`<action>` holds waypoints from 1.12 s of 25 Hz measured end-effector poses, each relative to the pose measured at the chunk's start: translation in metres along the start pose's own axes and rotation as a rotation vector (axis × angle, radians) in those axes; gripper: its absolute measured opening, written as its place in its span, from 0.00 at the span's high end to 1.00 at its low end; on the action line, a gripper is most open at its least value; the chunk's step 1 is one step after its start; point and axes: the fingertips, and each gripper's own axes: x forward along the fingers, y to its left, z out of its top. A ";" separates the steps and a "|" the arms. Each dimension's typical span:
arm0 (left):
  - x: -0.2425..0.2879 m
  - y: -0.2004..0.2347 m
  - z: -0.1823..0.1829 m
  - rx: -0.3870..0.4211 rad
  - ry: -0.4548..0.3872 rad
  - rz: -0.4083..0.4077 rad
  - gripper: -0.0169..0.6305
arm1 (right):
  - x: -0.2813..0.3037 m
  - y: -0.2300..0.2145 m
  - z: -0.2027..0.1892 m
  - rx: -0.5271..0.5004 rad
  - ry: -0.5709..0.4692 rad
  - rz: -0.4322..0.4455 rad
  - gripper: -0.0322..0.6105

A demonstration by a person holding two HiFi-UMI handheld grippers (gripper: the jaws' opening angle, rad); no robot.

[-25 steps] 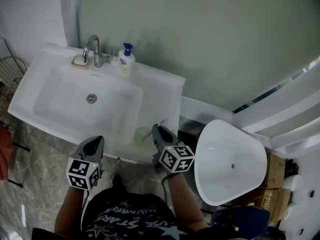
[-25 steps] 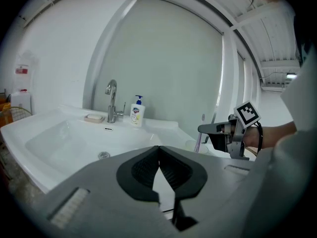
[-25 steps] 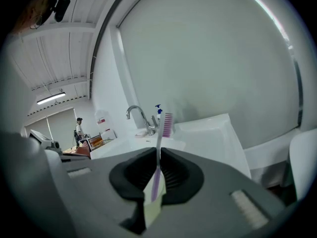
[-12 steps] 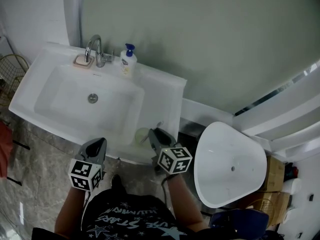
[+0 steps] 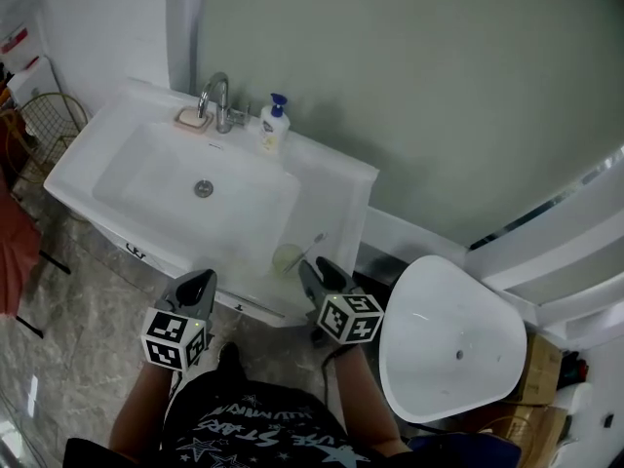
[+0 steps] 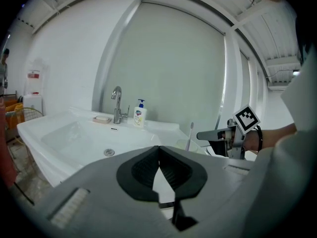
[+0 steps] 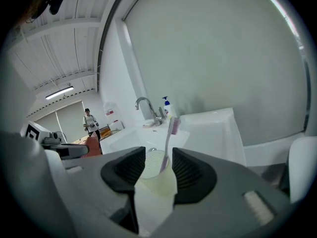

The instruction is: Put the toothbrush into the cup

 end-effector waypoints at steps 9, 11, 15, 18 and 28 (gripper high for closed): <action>-0.053 -0.040 -0.014 -0.019 -0.043 0.093 0.96 | -0.054 0.009 -0.003 -0.008 -0.039 0.067 0.80; -0.064 -0.053 -0.017 -0.022 -0.056 0.111 0.96 | -0.068 0.014 -0.002 -0.024 -0.052 0.092 0.82; -0.081 -0.079 -0.022 -0.021 -0.077 0.130 0.96 | -0.098 0.020 0.000 -0.045 -0.073 0.130 0.91; -0.096 -0.100 -0.028 -0.020 -0.090 0.140 0.96 | -0.121 0.025 -0.007 -0.061 -0.069 0.155 0.94; -0.142 -0.170 -0.062 -0.044 -0.105 0.187 0.96 | -0.196 0.039 -0.045 -0.109 -0.033 0.250 0.94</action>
